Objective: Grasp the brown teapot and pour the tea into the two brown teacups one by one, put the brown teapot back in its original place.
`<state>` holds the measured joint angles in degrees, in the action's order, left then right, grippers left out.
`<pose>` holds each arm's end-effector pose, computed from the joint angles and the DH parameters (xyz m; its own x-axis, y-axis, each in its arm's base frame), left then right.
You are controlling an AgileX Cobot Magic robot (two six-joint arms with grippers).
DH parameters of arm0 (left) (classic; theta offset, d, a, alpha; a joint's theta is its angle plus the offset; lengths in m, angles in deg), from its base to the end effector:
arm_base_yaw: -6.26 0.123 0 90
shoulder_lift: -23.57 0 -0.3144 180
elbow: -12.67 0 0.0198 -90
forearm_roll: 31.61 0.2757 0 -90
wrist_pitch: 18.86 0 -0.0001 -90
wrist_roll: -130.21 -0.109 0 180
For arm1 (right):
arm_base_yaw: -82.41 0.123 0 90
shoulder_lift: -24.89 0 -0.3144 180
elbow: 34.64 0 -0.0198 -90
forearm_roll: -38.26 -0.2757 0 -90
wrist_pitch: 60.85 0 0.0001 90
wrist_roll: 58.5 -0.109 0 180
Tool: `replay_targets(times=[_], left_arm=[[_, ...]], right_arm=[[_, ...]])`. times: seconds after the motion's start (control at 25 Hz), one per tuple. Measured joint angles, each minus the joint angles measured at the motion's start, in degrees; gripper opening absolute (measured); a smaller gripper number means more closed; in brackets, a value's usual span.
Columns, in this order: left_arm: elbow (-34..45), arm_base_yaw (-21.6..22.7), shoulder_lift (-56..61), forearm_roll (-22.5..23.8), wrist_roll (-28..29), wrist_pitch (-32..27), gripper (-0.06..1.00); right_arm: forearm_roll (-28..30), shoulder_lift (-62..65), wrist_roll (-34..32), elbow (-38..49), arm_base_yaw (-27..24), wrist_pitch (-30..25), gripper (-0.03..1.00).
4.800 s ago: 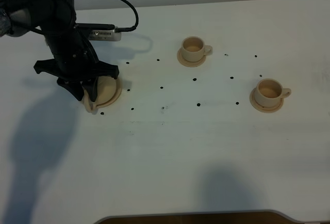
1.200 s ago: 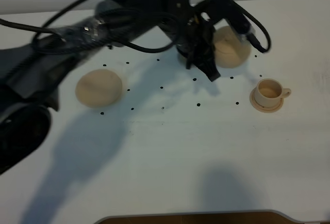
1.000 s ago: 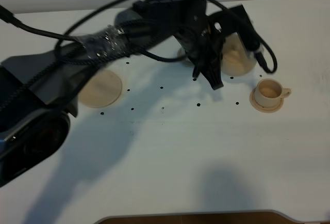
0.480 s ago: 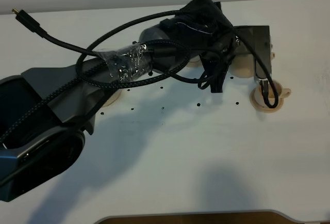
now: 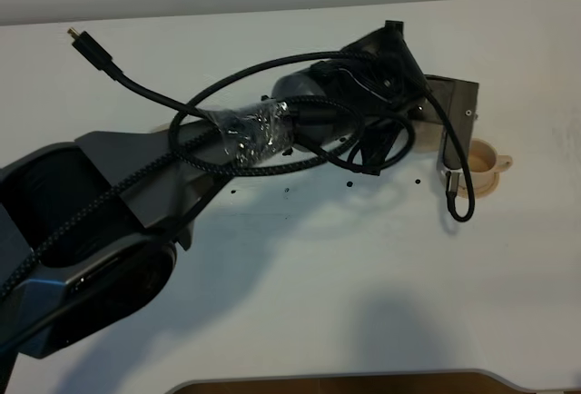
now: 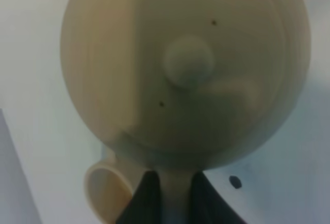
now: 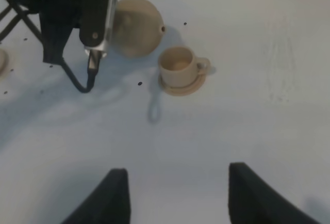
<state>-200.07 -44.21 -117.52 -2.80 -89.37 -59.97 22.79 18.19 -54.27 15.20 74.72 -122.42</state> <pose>0.3899 -0.4181 0.1670 0.2999 0.9534 -0.0320 0.7542 -0.2164 0.6199 0.0044 0.0252 0.2797 -0.4569 0.1177 -0.8817 -0.0506 0.9862 0.1579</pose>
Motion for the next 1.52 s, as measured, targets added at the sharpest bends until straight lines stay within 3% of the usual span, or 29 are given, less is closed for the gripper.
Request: replay_targets(times=[0.56, 1.52], left_arm=[[0.0, -2.2, 0.0, 9.4, -0.1, -0.1, 0.14], [0.0, -2.4, -2.1, 14.0, -2.4, 2.3, 0.14]], right_arm=[[0.0, 0.0, 0.0, 0.0, 0.0, 0.0, 0.45], [0.0, 0.0, 0.0, 0.0, 0.0, 0.0, 0.45]])
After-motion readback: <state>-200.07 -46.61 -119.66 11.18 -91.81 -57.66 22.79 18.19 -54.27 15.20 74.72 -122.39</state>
